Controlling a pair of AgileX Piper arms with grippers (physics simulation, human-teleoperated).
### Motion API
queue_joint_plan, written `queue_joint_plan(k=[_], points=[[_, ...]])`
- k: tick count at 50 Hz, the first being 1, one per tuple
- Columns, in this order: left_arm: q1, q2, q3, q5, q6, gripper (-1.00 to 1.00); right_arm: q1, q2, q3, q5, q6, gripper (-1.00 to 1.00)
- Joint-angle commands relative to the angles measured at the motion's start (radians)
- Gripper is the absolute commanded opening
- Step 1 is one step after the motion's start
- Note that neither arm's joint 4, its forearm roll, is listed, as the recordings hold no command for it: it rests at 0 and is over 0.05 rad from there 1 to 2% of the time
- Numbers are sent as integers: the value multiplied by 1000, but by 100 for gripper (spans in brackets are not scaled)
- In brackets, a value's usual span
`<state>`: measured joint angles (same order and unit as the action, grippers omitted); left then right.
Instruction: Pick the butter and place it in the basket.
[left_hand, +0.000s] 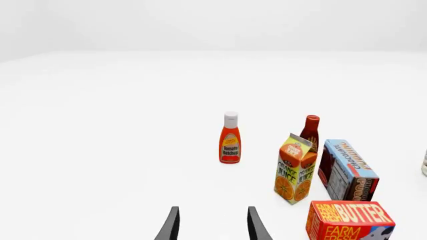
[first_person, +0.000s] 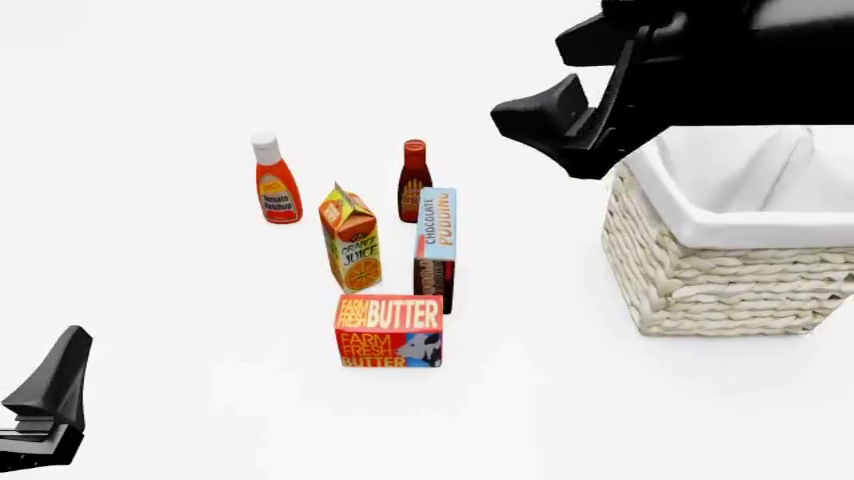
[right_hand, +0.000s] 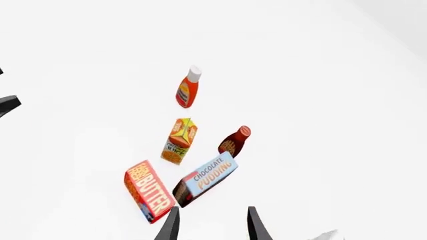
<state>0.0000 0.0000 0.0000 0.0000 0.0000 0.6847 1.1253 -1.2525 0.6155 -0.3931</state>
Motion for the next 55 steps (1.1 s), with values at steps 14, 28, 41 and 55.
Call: queue_joint_plan(k=[14,28,41,55], points=[[0,0,0,0,0,100,49,158,-117,78,-20,100],[0,0,0,0,0,100,68,228,-151,119,-56,100],[0,0,0,0,0,100,103,273,-170,143,-77,100],[0,0,0,0,0,100,131,317,-170,154,-99,100]])
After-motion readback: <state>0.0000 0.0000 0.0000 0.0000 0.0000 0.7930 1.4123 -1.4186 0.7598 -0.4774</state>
